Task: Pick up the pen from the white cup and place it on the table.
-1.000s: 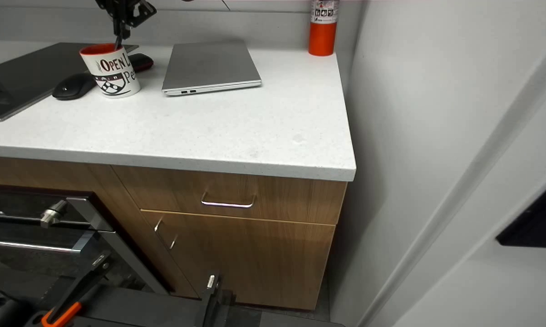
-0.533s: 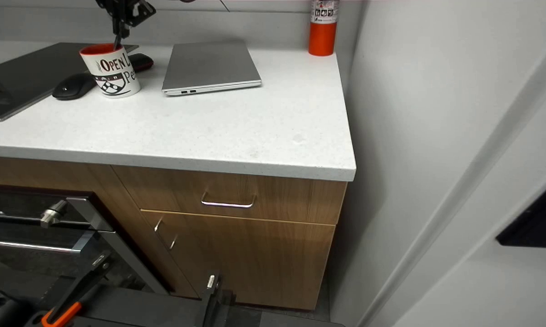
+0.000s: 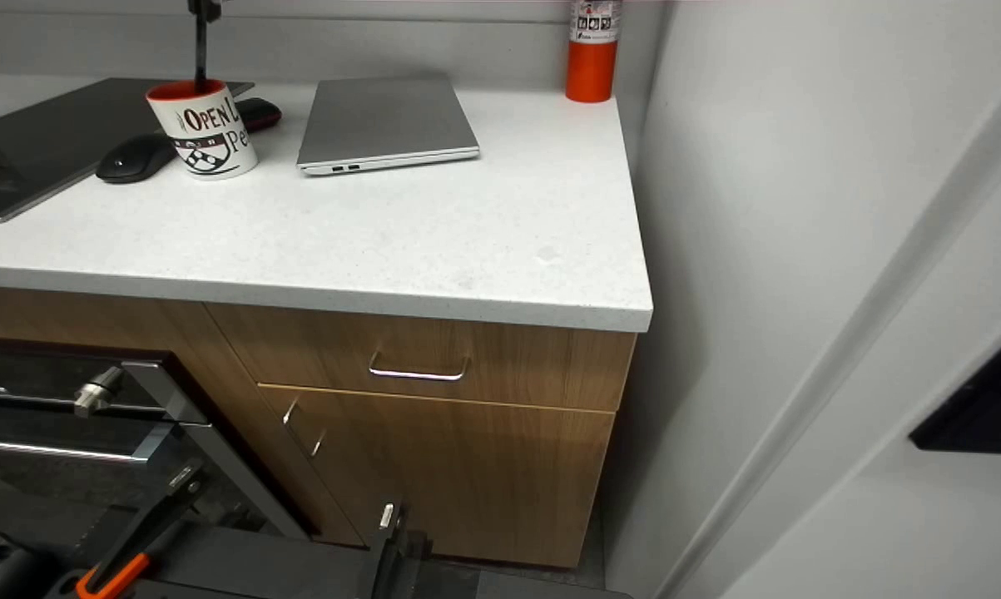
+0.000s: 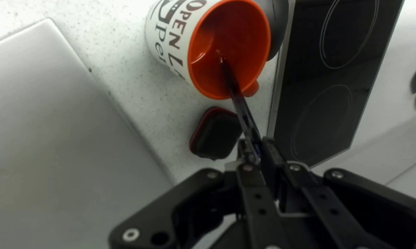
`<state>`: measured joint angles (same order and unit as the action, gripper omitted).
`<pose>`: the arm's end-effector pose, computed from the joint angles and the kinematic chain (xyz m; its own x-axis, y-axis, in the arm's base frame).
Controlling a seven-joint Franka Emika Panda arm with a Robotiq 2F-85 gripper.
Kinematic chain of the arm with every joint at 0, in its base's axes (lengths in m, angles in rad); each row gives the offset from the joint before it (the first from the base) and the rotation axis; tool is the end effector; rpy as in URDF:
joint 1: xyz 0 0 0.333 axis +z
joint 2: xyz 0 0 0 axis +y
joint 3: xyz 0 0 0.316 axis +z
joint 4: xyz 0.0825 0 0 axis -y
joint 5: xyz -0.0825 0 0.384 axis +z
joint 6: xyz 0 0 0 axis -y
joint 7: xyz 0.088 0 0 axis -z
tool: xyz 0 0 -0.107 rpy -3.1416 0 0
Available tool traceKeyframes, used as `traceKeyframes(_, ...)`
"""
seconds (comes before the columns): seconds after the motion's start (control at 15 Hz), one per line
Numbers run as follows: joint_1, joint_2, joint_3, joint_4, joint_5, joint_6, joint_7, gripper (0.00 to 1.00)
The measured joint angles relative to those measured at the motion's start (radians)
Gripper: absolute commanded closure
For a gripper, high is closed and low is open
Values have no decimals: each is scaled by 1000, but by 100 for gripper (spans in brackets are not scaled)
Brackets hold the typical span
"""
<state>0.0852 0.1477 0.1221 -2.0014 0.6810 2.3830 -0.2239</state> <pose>0.5925 0.1286 0.4115 0.9752 -0.0790 0.2069 0.0381 -0.8604 -0.5081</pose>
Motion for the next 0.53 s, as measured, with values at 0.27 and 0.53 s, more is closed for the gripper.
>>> traceKeyframes(0.27, 0, -107, -4, -49, -2, -5, 0, 100)
traceKeyframes(0.53, 0, -234, -20, -145, -28, -33, 3, 100)
